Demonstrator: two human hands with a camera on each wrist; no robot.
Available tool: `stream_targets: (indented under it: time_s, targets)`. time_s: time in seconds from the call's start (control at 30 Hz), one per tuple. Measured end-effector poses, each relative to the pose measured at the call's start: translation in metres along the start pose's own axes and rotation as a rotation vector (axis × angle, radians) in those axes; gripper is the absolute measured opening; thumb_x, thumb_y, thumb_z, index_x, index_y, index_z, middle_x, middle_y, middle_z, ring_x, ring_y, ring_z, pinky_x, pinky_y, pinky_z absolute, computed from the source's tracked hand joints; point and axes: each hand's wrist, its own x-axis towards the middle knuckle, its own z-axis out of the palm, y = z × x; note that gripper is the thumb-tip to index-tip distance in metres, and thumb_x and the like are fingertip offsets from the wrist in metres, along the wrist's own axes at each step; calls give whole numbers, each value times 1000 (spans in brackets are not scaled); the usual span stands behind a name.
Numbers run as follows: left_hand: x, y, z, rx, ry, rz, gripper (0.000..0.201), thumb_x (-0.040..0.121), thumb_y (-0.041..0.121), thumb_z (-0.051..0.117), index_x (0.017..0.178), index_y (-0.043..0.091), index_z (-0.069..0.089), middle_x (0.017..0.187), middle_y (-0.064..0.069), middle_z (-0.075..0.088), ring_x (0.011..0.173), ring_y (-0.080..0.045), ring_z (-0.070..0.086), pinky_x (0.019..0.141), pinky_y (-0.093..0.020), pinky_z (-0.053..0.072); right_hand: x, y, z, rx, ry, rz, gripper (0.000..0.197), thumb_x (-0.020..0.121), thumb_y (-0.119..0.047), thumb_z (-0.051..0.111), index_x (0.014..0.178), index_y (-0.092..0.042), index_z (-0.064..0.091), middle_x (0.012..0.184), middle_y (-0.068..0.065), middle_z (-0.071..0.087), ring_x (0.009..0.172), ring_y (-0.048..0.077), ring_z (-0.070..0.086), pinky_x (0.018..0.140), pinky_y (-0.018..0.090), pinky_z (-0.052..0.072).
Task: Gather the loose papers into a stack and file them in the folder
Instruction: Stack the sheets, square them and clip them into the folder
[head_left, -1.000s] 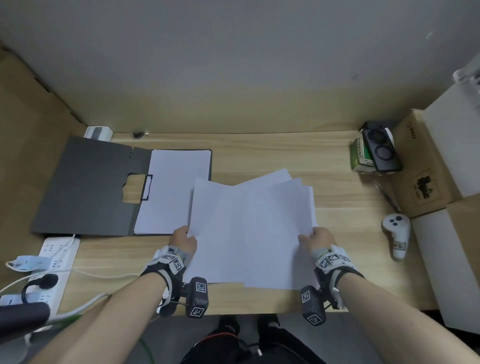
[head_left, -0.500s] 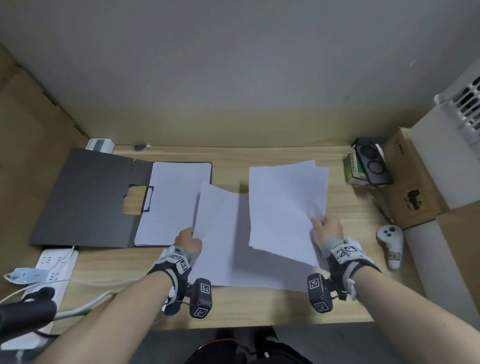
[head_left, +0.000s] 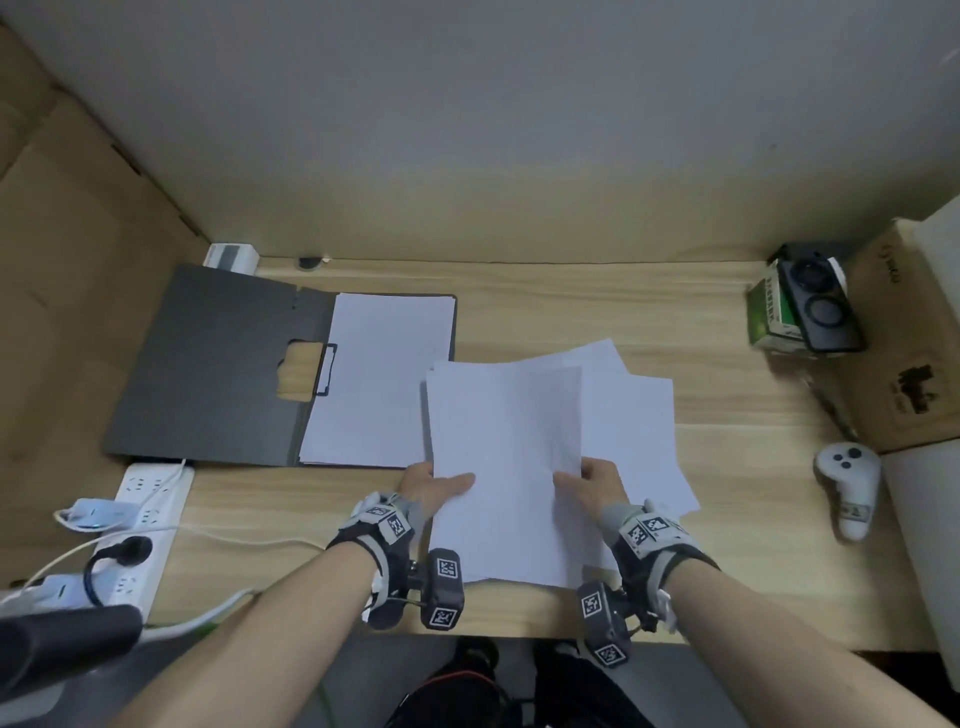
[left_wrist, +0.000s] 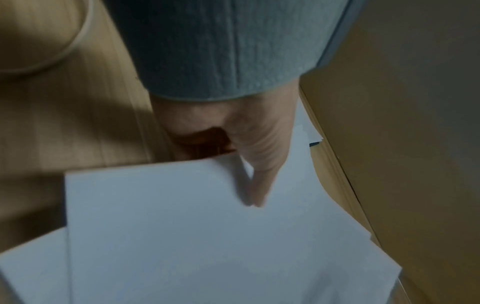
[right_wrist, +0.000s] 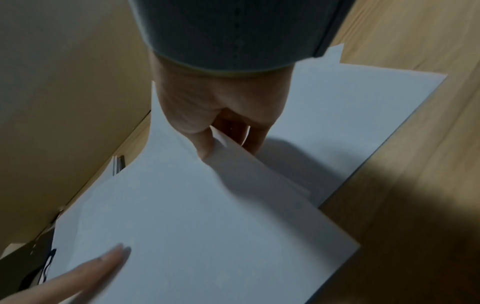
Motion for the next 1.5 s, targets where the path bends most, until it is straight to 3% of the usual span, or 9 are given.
stream_targets:
  time_s: [0.1, 0.23, 0.33, 0.43, 0.67, 0.87, 1.03, 1.3, 1.5]
  targets:
    - [0, 1, 6, 90, 65, 17, 42, 73, 22, 77, 107, 2, 62, 101, -9, 69, 93, -28, 66, 82, -35, 55, 0, 0, -12, -65, 164, -36, 16, 73, -24, 67, 88, -18, 68, 87, -1, 65, 83, 20, 59, 80, 32, 49]
    - [3, 2, 15, 217, 132, 64, 9, 80, 11, 62, 84, 3, 65, 81, -10, 66, 66, -21, 58, 59, -24, 44, -3, 16, -57, -340, 486, 72, 65, 72, -24, 76, 129, -7, 50, 132, 15, 45, 122, 34, 44, 97, 39, 40]
    - [6, 4, 20, 287, 163, 57, 8, 81, 9, 60, 87, 3, 63, 84, -10, 64, 73, -24, 60, 61, -24, 45, -8, 31, -84, -469, 495, 218, 76, 67, -36, 79, 128, -7, 45, 131, 16, 41, 125, 34, 35, 91, 40, 39]
    - [9, 5, 21, 321, 165, 54, 13, 83, 8, 59, 70, 11, 57, 77, -6, 61, 76, -25, 59, 67, -26, 45, 0, 40, -95, -523, 381, 255, 56, 66, -45, 75, 108, -13, 55, 117, 11, 48, 118, 31, 37, 78, 38, 36]
    - [1, 15, 27, 369, 141, 51, 7, 84, 6, 58, 77, 8, 58, 72, -4, 59, 70, -22, 56, 65, -25, 43, 7, 38, -103, -263, 354, 152, 19, 72, -28, 66, 72, -10, 61, 69, 8, 63, 65, 30, 59, 61, 33, 46]
    - [-5, 30, 27, 499, 165, 72, 28, 85, 7, 54, 110, 0, 62, 101, -15, 68, 83, -28, 62, 68, -29, 47, 9, 33, -126, -70, 490, 53, 28, 91, -26, 56, 81, -2, 63, 83, 19, 67, 78, 37, 60, 73, 37, 47]
    - [-12, 49, 29, 614, 167, 55, 27, 90, 6, 50, 116, 3, 55, 123, -19, 60, 104, -31, 60, 87, -33, 48, 10, 4, -138, 84, 637, 113, 32, 99, -22, 49, 103, 5, 64, 107, 27, 66, 98, 41, 61, 81, 34, 41]
    - [-13, 61, 41, 625, 152, 36, 34, 91, 5, 43, 123, -1, 53, 121, -17, 61, 110, -34, 60, 90, -34, 49, 14, -13, -123, 168, 472, 66, 38, 94, -28, 53, 109, 4, 64, 109, 23, 66, 104, 38, 61, 90, 37, 45]
    - [-3, 63, 50, 199, 7, -20, 25, 86, 21, 46, 98, 0, 54, 97, -14, 57, 88, -28, 55, 77, -33, 42, 0, 1, -87, 6, 81, 58, 13, 82, -23, 67, 78, -11, 71, 87, 10, 75, 81, 26, 69, 68, 32, 52]
